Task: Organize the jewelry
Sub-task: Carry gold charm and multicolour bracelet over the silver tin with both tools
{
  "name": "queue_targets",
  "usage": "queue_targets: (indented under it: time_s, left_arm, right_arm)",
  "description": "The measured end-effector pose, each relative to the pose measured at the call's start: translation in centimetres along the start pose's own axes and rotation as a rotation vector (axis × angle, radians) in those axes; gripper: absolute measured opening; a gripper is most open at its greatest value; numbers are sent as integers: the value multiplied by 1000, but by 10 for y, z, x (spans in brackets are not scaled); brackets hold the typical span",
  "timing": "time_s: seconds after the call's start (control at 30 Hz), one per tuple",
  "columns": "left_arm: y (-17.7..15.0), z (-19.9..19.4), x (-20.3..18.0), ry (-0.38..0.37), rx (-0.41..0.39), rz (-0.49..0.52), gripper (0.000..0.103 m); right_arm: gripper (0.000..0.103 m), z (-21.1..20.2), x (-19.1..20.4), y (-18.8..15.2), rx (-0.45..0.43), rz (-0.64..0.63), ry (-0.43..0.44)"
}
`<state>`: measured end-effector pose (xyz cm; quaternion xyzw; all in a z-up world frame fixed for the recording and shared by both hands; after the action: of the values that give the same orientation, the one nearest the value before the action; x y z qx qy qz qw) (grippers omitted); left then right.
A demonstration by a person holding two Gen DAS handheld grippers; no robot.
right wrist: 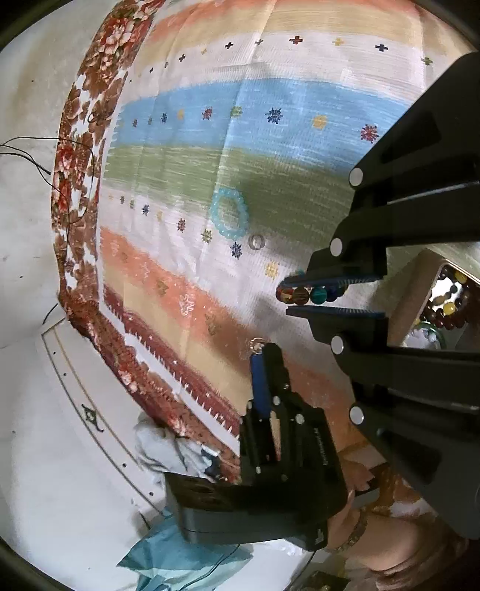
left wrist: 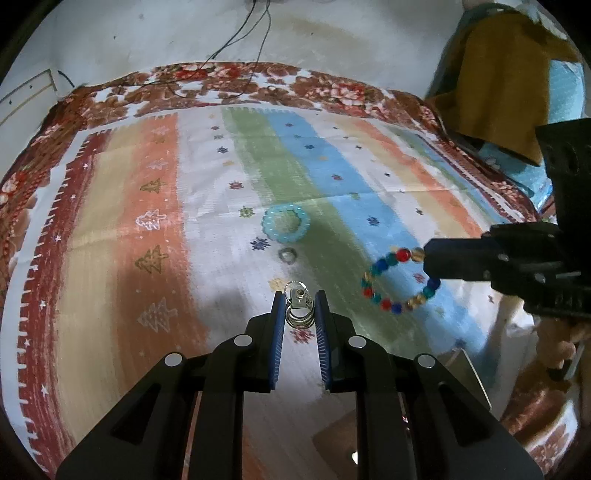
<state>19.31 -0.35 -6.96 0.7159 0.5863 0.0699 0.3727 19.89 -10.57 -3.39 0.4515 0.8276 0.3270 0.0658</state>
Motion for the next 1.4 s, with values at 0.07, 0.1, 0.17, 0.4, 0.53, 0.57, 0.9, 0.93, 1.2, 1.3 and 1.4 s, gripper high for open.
queue_targets:
  time_s: [0.07, 0.1, 0.17, 0.4, 0.53, 0.57, 0.9, 0.93, 1.2, 1.3, 1.4]
  left_arm:
    - [-3, -5, -4, -6, -7, 5, 16]
    - [-4, -7, -6, -7, -12, 6, 16]
    - [-7, -12, -12, -18, -21, 10, 16]
    - [-21, -27, -27, -34, -65, 12, 16]
    - [-26, -35, -37, -46, -90, 21, 16]
    - [-27, -37, -39, -51, -96, 25, 16]
    - [-41, -50, -56, -89, -127, 59, 16]
    - [-43, -50, -57, -90, -125, 62, 16]
    - [-63, -55, -70, -113, -116, 87, 16]
    - [-69, -59, -77, -129, -124, 101, 16]
    - [-75, -62, -84, -144, -131, 122, 16]
  right_arm:
    - [11, -6, 0, -3, -10, 11, 10]
    - [11, -7, 0, -4, -12, 15, 12]
    - [11, -11, 0, -7, -16, 23, 16]
    - [11, -30, 8, -14, -56, 30, 51]
    - [11, -47, 18, -17, -111, 18, 101]
    - [11, -52, 21, -17, -123, 13, 113]
    - [11, -67, 36, -37, -140, -18, 133]
    - [11, -68, 36, -40, -140, -16, 132]
    - [11, -78, 33, -59, -143, 11, 120]
    - [11, -81, 35, -64, -147, 16, 121]
    - [11, -83, 35, -68, -147, 23, 122]
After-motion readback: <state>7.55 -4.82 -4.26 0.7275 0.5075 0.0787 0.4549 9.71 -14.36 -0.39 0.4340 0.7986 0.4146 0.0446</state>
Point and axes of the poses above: each gripper's, at about its wrist camera, not at the fingertips, and z roughly the way its jaws point, x to its left, y to its top, the point moved 8 cm from there along z, roughly the way its jaws point, and after that the axes turned 8 degrees about -y, right-handed, at the moved point
